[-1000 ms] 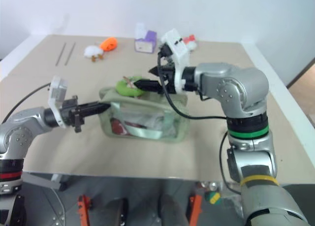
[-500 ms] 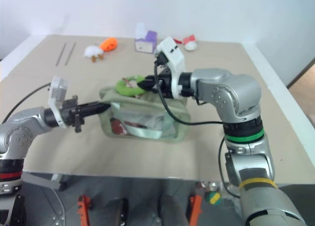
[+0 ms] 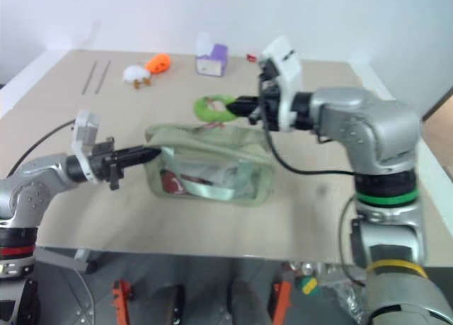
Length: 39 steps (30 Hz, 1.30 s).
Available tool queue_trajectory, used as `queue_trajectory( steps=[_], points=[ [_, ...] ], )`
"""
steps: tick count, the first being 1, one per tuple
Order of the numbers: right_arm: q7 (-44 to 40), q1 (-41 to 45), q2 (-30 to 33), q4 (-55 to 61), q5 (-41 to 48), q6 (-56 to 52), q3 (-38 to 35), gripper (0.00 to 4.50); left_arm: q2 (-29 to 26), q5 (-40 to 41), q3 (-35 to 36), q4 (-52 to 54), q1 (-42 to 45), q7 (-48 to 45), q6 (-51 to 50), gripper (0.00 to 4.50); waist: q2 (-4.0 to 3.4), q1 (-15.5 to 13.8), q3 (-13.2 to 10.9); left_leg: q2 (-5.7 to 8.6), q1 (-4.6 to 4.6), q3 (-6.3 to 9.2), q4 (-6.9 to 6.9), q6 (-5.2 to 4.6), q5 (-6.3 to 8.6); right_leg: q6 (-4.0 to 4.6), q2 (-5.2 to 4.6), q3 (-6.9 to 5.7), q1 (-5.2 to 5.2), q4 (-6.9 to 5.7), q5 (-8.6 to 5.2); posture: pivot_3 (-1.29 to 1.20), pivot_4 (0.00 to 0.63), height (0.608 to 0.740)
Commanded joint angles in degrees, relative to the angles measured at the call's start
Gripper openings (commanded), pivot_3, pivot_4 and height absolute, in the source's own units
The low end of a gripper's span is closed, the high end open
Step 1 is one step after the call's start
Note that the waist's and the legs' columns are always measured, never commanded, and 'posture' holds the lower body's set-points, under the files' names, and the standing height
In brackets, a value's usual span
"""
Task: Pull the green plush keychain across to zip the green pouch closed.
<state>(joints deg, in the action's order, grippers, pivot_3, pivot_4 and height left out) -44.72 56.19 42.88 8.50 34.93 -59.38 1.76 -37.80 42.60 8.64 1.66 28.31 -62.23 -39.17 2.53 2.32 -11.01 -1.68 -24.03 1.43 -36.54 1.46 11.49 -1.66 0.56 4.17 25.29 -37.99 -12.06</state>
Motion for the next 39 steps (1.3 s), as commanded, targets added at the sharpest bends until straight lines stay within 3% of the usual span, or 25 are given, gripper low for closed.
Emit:
queue_trajectory(
  steps=[1, 5, 13, 22, 30, 39],
  points=[
    [-8.47, -6.15, 11.79, 4.06, -5.19, 11.5, -3.76, 0.13, -0.3, -0.67, -0.69, 0.29, -0.26, -0.45, 0.06, 0.0, 0.0, -0.27, 0.0, 0.02, -0.01, 0.0, 0.01, -0.01, 0.01, -0.03, -0.03, -0.01, -0.01, 0.02, -0.05, 0.0, 0.15, 0.74],
    [-9.6, -10.53, 23.38, -0.68, -13.26, 20.5, -6.02, 0.13, -0.64, -0.63, -0.55, 0.16, -0.43, -0.91, -0.07, 0.0, -0.08, -0.23, -0.04, 0.04, 0.02, -0.13, 0.02, -0.02, 0.02, -0.05, -0.07, 0.06, 0.02, 0.02, -0.07, 0.0, 0.15, 0.74],
    [-9.39, -15.33, 35.44, -3.81, -28.05, 35.69, -3.03, 0.13, -1.25, -0.83, -1.3, -1.47, 0.69, -1.94, 0.22, 0.0, -0.18, 0.29, -0.09, 0.02, 0.2, -0.32, 0.0, 0.03, -0.01, 0.24, -0.07, 0.19, 0.0, -0.01, -0.13, 0.0, 0.15, 0.74],
    [-13.19, -23.95, 29.66, 14.46, -28.07, 32.8, 3.75, 0.13, -1.03, -0.76, -1.99, -2.45, 1.61, -2.25, 0.55, 0.0, -0.19, 0.46, -0.08, -0.08, 0.31, -0.33, 0.08, 0.03, 0.0, 0.11, 0.05, 0.23, 0.0, -0.08, -0.05, 0.0, 0.15, 0.74],
    [-20.06, -27.94, 32.98, 10.35, -36.88, 45.23, 6.94, 0.13, -2.23, -0.83, -2.0, -3.7, 3.11, -3.57, -0.11, 0.0, -0.21, 0.66, -0.07, -0.1, 0.54, -0.48, 0.07, 0.03, 0.0, 0.31, 0.06, 0.32, -0.09, -0.12, -0.14, 0.0, 0.15, 0.74],
    [-16.18, -25.25, 18.55, 8.33, -47.87, 49.14, 16.49, 0.13, -2.81, 0.04, -1.57, -1.84, 2.03, -3.12, -1.3, 0.0, -0.12, 1.28, 0.0, -0.13, 0.7, -0.57, 0.1, 0.04, -0.01, 0.32, 0.11, 0.42, -0.14, -0.18, -0.1, 0.0, 0.15, 0.74]
  ],
)
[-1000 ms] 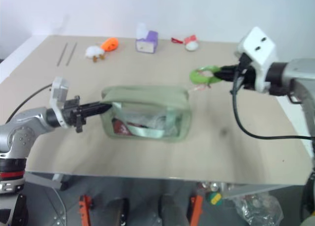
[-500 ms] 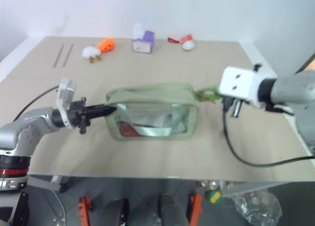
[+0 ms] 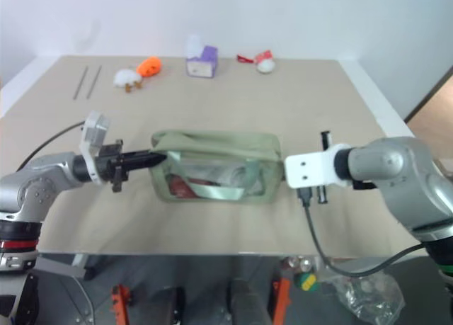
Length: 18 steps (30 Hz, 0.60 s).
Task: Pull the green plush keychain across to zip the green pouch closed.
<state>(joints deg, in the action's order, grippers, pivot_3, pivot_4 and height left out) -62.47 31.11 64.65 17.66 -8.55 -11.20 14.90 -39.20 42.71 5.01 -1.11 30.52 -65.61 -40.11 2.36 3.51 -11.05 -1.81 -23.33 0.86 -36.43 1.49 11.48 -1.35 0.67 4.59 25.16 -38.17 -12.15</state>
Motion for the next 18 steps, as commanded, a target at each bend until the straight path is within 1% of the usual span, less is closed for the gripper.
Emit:
queue_trajectory(
  steps=[1, 2, 5, 10, 12, 13, 18],
  points=[
    [1.88, -1.39, -4.16, -1.6, -6.2, 1.77, 4.66, 0.13, -1.56, 0.03, 2.17, 1.07, -0.22, 0.31, -0.52, 0.0, 0.06, 0.1, 0.04, -0.01, 0.0, 0.02, 0.0, 0.0, 0.0, -0.05, 0.02, -0.01, -0.02, 0.0, 0.03, 0.0, 0.15, 0.74],
    [1.87, -2.54, -4.53, -2.13, -7.69, 2.91, 5.66, 0.13, -1.71, 0.07, 2.26, 1.1, -0.25, 0.3, -0.61, 0.0, 0.07, 0.08, 0.04, 0.0, -0.02, 0.02, 0.0, 0.0, 0.0, -0.13, 0.01, -0.01, -0.01, -0.01, 0.08, 0.0, 0.15, 0.74],
    [1.02, -5.31, -5.78, -2.63, -8.29, 3.58, 6.32, 0.13, -2.0, 0.15, 2.58, 1.11, -0.35, 0.24, -0.84, 0.0, 0.13, 0.21, 0.08, 0.0, 0.0, 0.04, 0.01, 0.0, 0.01, -0.13, 0.01, -0.02, -0.03, -0.01, 0.06, 0.0, 0.15, 0.74],
    [1.16, -5.97, -6.4, -6.02, -11.87, 5.97, 6.27, 0.13, -2.24, 0.28, 2.79, 1.42, -0.76, 0.33, -1.13, 0.0, 0.21, 0.66, 0.14, -0.02, 0.25, 0.08, 0.01, 0.0, 0.01, 0.06, 0.04, -0.04, -0.25, -0.01, -0.03, 0.0, 0.15, 0.74],
    [0.56, -4.99, -7.45, -6.22, -9.58, 4.21, 4.06, 0.13, -2.06, 0.36, 2.83, 1.44, -0.79, 0.61, -1.26, 0.0, 0.28, 0.71, 0.18, -0.01, 0.31, 0.08, -0.02, 0.01, 0.0, 0.06, 0.04, -0.04, -0.31, -0.01, -0.03, 0.0, 0.15, 0.74],
    [-0.15, -4.14, -8.38, -5.99, -6.82, 2.01, 2.07, 0.13, -1.96, 0.39, 2.81, 1.33, -0.72, 0.83, -1.44, 0.0, 0.29, 0.75, 0.18, -0.01, 0.34, 0.08, -0.03, 0.01, -0.01, 0.06, 0.04, -0.03, -0.34, -0.01, -0.03, 0.0, 0.15, 0.74],
    [-4.08, 0.81, -12.05, -4.79, 10.92, -11.74, -11.04, 0.13, -1.43, 0.67, 3.41, 0.89, -0.79, 1.65, -1.62, 0.0, 0.26, 0.84, 0.15, 0.01, 0.31, 0.07, -0.06, 0.04, -0.03, 0.02, 0.03, 0.03, -0.34, -0.02, 0.04, 0.0, 0.15, 0.74]
  ],
)
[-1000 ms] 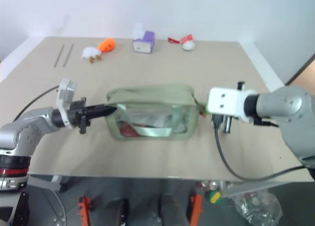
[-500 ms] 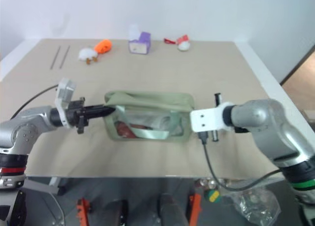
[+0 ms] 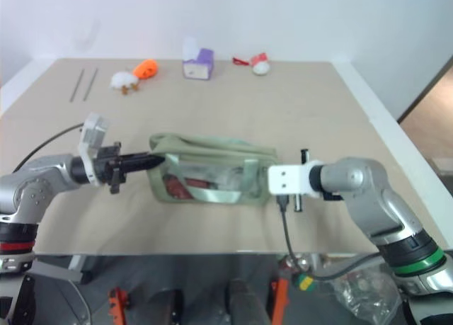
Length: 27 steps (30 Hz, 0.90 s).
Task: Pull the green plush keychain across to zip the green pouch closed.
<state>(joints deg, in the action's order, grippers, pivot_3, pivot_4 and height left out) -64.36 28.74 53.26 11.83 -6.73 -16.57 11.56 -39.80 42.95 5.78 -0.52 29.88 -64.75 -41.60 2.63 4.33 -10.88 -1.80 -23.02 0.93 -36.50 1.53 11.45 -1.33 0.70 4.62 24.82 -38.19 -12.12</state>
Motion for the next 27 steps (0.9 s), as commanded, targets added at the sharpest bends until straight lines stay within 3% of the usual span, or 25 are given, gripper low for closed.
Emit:
queue_trajectory(
  steps=[1, 2, 3, 4, 5, 13, 15, 22, 27],
  points=[
    [-2.61, 3.74, -0.87, 1.12, 11.55, -8.34, -9.53, 0.13, -0.7, 0.51, 2.81, 0.31, -0.19, 0.94, -0.14, 0.0, -0.01, 0.02, -0.01, 0.0, -0.04, 0.0, 0.01, 0.0, 0.0, -0.03, 0.0, 0.0, 0.05, 0.0, 0.02, 0.0, 0.15, 0.74],
    [-3.1, 4.12, -0.95, 1.16, 14.56, -10.86, -11.85, 0.13, -0.19, 0.72, 3.44, 0.01, 0.02, 1.66, -0.04, 0.0, -0.02, -0.02, -0.02, 0.0, -0.1, 0.02, 0.02, 0.0, 0.0, -0.04, 0.0, -0.01, 0.08, 0.0, 0.03, 0.0, 0.15, 0.74],
    [-3.41, 4.24, -0.84, 1.16, 16.78, -13.09, -13.47, 0.34, 0.22, 1.2, 4.09, -0.37, 0.36, 2.37, -0.49, 0.8, -0.02, -0.08, -0.02, 0.01, -0.13, 0.07, 0.04, 0.0, 0.0, -0.13, 0.0, -0.04, 0.08, 0.0, 0.07, 0.0, 0.15, 0.74],
    [-3.88, 4.12, -0.55, 0.97, 19.03, -15.5, -15.01, 0.76, 0.49, 2.07, 4.83, -0.51, 0.67, 2.7, -1.11, 1.1, -0.02, -0.1, -0.02, 0.01, -0.2, 0.13, 0.04, 0.0, 0.0, -0.21, 0.0, -0.09, 0.09, 0.01, 0.09, 0.0, 0.15, 0.74],
    [-4.34, 3.71, -0.15, 0.99, 20.94, -17.35, -16.34, 0.88, 0.63, 3.02, 5.51, -0.3, 0.85, 2.97, -1.83, 1.25, -0.02, -0.14, -0.02, 0.02, -0.21, 0.15, 0.05, -0.01, 0.01, -0.23, 0.0, -0.11, 0.1, 0.01, 0.09, 0.0, 0.15, 0.74],
    [-4.08, -3.29, 2.8, 0.25, 26.17, -20.81, -21.83, 3.77, -0.53, 6.33, 9.17, 3.98, -0.6, 4.42, -4.4, 4.12, -0.03, -0.24, -0.03, 0.06, -0.33, 0.22, 0.08, -0.05, 0.04, -0.25, -0.04, -0.18, 0.16, 0.02, 0.02, 0.0, 0.15, 0.74],
    [-4.06, -5.05, 3.81, -0.07, 27.39, -21.32, -23.71, 4.41, -1.61, 7.84, 11.04, 5.8, -2.42, 4.18, -5.25, 4.14, -0.04, -0.18, -0.03, 0.07, -0.34, 0.21, 0.08, -0.05, 0.04, -0.25, -0.06, -0.18, 0.16, 0.02, 0.02, 0.0, 0.15, 0.74],
    [-3.14, -10.48, 7.1, -1.72, 30.3, -21.88, -31.63, 4.41, -5.38, 8.76, 19.25, 3.52, -9.3, 6.2, -5.44, 4.14, -0.07, -0.09, -0.05, 0.04, -0.28, 0.17, 0.07, -0.05, 0.04, -0.02, -0.04, -0.17, 0.18, 0.01, -0.1, 0.0, 0.15, 0.74],
    [-1.13, -13.22, 4.61, -3.36, 36.84, -26.5, -39.35, 4.41, -4.36, 9.93, 25.21, 0.54, -12.38, 9.23, -5.0, 4.14, -0.05, -0.11, -0.05, 0.07, -0.29, 0.13, 0.03, -0.04, 0.03, -0.01, -0.08, -0.13, 0.14, 0.02, -0.1, 0.0, 0.15, 0.74]
  ],
)
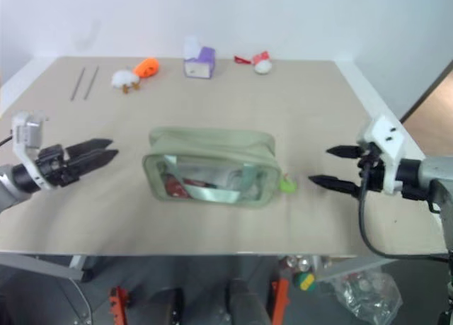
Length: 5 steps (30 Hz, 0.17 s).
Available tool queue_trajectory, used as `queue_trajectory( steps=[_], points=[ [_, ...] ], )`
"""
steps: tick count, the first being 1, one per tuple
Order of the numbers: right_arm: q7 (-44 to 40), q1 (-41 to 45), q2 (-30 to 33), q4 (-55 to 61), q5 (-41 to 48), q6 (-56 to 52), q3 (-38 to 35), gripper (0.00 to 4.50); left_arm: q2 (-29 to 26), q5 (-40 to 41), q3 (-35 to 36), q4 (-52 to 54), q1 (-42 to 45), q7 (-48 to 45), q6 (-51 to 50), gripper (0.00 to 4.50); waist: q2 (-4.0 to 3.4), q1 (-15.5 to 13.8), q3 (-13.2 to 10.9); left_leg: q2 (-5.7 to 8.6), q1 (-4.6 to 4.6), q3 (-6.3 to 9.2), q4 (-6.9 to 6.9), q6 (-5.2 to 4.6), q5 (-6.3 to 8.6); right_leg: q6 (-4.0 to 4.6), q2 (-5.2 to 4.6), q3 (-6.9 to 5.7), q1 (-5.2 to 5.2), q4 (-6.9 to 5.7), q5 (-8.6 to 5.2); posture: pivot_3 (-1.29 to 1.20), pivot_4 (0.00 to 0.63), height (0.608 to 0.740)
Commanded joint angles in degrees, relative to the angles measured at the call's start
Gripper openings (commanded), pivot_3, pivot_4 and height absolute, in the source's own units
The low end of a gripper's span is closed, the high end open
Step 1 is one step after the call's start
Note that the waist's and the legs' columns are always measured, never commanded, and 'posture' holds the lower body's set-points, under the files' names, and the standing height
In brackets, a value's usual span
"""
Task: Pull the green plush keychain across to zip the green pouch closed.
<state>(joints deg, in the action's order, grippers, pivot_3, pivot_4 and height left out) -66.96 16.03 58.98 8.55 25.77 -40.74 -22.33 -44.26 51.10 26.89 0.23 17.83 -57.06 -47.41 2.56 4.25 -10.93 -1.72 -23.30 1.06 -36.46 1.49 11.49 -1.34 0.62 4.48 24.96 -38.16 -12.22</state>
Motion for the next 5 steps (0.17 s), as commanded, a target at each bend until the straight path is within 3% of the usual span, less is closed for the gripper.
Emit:
queue_trajectory(
  steps=[1, 5],
  points=[
    [1.88, -0.86, -1.43, 0.05, 5.25, -2.88, -6.11, 4.41, 0.4, 1.99, 4.52, -0.05, -0.62, 1.8, 1.11, 4.14, 0.03, -0.04, 0.01, 0.0, -0.02, 0.01, 0.0, 0.0, 0.0, -0.01, 0.0, 0.0, 0.0, 0.01, 0.0, 0.0, 0.15, 0.74],
    [4.52, -1.07, -3.74, 1.62, 9.29, -5.32, -7.73, 4.41, 2.24, 3.15, 5.09, 0.75, -1.98, 4.08, 0.56, 4.14, 0.02, -0.07, 0.0, 0.0, 0.01, -0.01, -0.04, 0.0, 0.0, -0.02, 0.0, 0.03, -0.03, 0.01, 0.01, 0.0, 0.15, 0.74]
  ],
)
